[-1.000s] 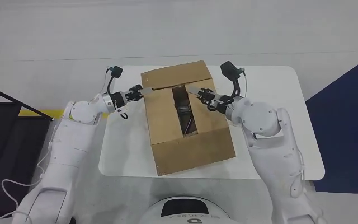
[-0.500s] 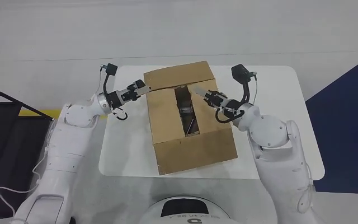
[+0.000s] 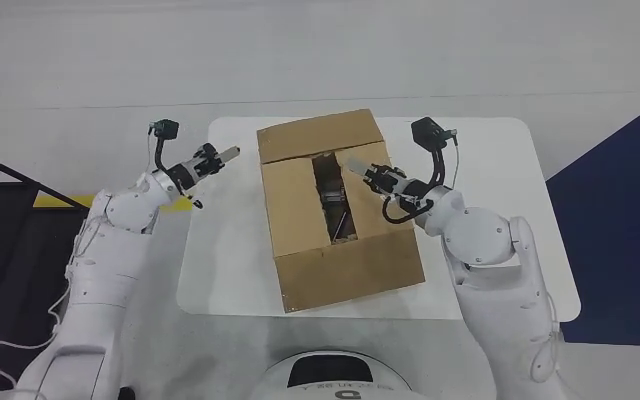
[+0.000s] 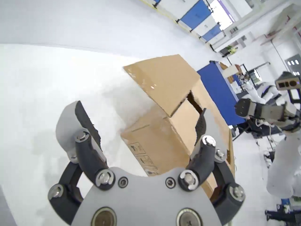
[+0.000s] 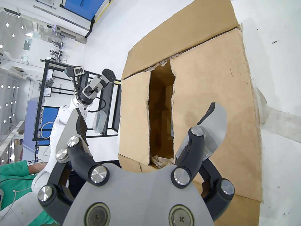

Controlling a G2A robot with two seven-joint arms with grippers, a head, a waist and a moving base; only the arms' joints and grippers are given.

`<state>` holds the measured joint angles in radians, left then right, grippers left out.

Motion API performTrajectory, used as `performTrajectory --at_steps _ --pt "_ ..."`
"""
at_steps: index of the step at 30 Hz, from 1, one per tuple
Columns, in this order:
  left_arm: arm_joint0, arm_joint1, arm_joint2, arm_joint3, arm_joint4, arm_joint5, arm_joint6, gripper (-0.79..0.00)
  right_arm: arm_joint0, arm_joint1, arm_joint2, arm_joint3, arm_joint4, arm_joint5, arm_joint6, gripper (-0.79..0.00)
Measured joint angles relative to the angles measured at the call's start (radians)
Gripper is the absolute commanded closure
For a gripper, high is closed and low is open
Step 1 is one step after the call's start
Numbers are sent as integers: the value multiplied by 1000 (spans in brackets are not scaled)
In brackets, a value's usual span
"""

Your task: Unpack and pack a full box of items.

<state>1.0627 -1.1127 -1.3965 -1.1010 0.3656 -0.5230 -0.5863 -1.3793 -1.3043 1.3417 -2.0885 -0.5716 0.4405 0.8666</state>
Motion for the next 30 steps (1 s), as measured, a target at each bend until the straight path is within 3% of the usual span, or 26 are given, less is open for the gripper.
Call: performTrajectory --at_steps 6,12,19,30 --pt "-44 -12 86 15 276 95 143 -785 0 0 0 0 0 0 0 -785" --pt "-38 -12 92 8 267 98 135 -785 0 0 0 0 0 0 0 -785" --pt "-65 -26 173 -1 333 160 69 -785 0 0 0 0 0 0 0 -785" --pt "-133 -64 263 41 319 243 150 -785 0 0 0 0 0 0 0 -785"
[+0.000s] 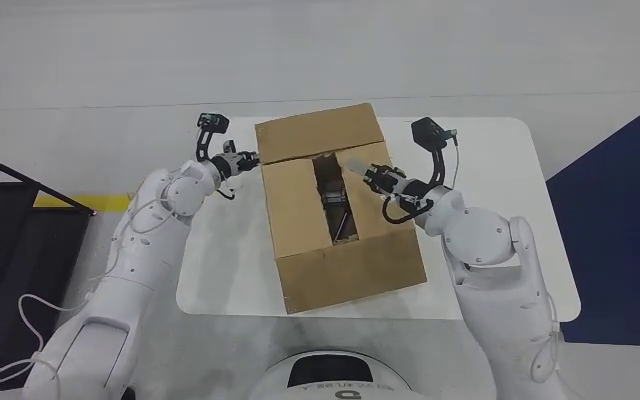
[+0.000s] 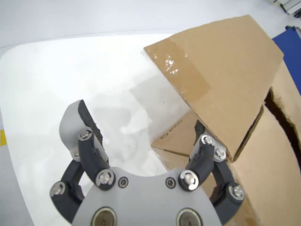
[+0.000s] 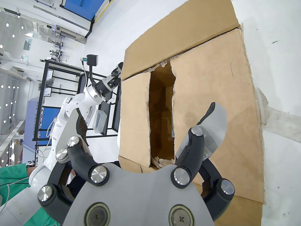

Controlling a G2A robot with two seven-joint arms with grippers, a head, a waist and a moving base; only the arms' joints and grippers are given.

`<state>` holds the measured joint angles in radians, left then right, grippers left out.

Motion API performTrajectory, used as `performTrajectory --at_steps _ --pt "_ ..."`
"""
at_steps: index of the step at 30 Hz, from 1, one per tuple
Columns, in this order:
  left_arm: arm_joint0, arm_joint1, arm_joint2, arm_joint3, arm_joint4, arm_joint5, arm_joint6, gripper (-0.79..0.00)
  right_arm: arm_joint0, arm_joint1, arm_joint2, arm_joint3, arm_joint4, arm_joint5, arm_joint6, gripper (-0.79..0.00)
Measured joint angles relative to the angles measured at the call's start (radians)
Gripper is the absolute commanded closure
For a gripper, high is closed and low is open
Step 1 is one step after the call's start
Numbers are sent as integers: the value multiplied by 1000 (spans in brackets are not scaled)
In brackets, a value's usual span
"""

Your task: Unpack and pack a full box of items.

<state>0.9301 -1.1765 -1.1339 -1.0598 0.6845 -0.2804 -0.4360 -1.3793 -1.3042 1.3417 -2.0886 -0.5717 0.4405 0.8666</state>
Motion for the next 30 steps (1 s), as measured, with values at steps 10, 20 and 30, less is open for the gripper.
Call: performTrajectory --at_steps 10,20,30 --pt "47 11 -46 -98 -20 -162 115 -785 0 0 0 0 0 0 0 -785" --pt "203 50 -125 -254 68 -306 80 -785 0 0 0 0 0 0 0 -785" --pt "273 64 -150 -340 141 -283 66 -785 0 0 0 0 0 0 0 -785"
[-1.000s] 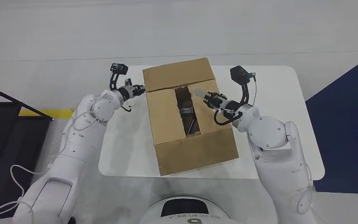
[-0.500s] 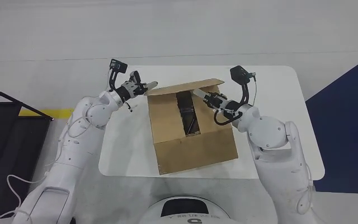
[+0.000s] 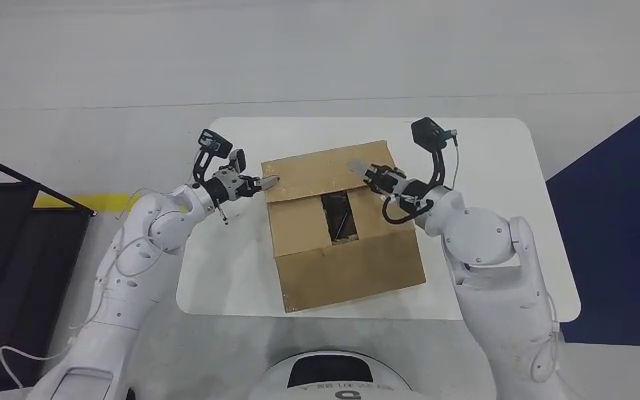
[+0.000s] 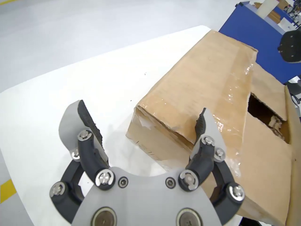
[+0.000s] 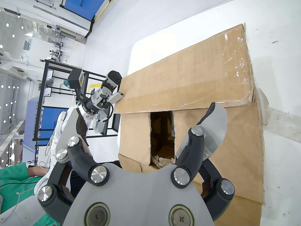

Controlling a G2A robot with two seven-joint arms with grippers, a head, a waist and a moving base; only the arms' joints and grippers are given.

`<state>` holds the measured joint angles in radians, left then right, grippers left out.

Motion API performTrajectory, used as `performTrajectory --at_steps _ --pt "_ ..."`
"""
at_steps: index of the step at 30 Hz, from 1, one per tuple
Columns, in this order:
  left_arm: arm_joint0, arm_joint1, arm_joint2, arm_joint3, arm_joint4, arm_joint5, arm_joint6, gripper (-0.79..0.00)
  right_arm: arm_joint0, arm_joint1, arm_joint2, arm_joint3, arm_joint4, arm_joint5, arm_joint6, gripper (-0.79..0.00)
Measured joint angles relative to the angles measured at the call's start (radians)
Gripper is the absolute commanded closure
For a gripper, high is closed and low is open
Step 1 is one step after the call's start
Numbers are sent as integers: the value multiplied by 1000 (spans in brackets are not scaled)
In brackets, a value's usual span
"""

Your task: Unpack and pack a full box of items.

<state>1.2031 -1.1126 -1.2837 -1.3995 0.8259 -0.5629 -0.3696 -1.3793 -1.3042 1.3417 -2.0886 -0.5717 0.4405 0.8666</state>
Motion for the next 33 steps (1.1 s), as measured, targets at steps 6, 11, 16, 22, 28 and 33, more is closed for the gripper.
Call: performTrajectory --at_steps 6,11,16,22,28,33 --pt "18 3 -3 -25 23 15 1 -785 0 0 0 0 0 0 0 -785" --pt "26 1 4 -25 22 50 11 -785 -1 0 -1 0 1 -2 -1 -785" --pt "26 1 10 -22 29 54 9 -785 -48 10 64 -36 118 -91 68 -785" --pt "26 1 10 -23 29 54 9 -785 -150 40 301 -61 292 -221 255 -785" --pt "26 1 10 -23 29 54 9 -785 -193 57 427 -34 312 -254 344 -785" --pt "26 1 10 -23 29 54 9 -785 -192 56 424 -34 312 -254 342 -785"
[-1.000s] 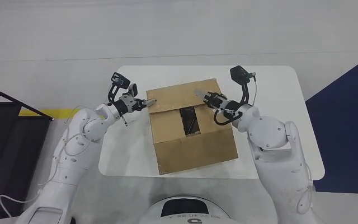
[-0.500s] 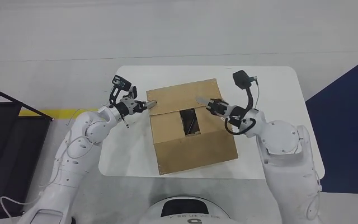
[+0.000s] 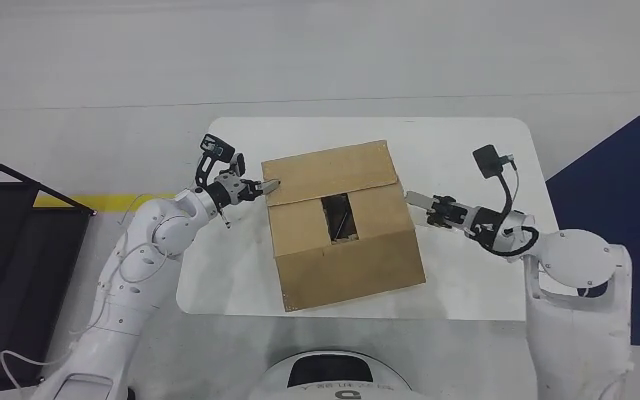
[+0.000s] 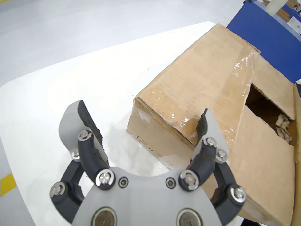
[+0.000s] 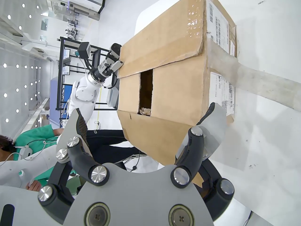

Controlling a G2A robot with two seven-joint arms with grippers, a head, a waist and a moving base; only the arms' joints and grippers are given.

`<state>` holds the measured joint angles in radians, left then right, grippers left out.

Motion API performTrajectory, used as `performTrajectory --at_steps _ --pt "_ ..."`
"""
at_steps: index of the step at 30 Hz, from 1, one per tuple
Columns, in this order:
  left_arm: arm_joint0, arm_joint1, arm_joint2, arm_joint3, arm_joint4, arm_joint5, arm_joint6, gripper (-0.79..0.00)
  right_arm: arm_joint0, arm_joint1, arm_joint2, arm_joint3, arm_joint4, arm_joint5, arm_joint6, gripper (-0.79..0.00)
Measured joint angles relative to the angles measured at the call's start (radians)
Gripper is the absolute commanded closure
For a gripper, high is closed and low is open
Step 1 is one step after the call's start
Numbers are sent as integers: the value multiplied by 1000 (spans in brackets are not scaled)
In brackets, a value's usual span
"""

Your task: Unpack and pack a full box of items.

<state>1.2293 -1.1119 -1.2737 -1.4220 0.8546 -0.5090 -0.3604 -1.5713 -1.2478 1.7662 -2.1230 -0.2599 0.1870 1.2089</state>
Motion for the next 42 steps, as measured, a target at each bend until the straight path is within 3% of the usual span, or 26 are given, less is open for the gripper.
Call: performTrajectory --at_steps 4,8,12,22,32,38,42 --pt "0 0 0 0 0 0 0 -785 -15 7 -12 6 -41 -6 0 -785" --pt "0 0 0 0 0 0 0 -785 -32 28 12 41 -176 25 157 -785" --pt "0 0 0 0 0 0 0 -785 -26 46 18 77 -183 18 315 -785" --pt "0 0 0 0 0 0 0 -785 43 95 -89 252 216 -32 327 -785" --pt "0 0 0 0 0 0 0 -785 97 198 -121 373 630 -63 327 -785" --pt "0 0 0 0 0 0 0 -785 161 219 -172 427 645 -16 316 -785" --pt "0 0 0 0 0 0 0 -785 205 214 -206 454 649 28 190 -785"
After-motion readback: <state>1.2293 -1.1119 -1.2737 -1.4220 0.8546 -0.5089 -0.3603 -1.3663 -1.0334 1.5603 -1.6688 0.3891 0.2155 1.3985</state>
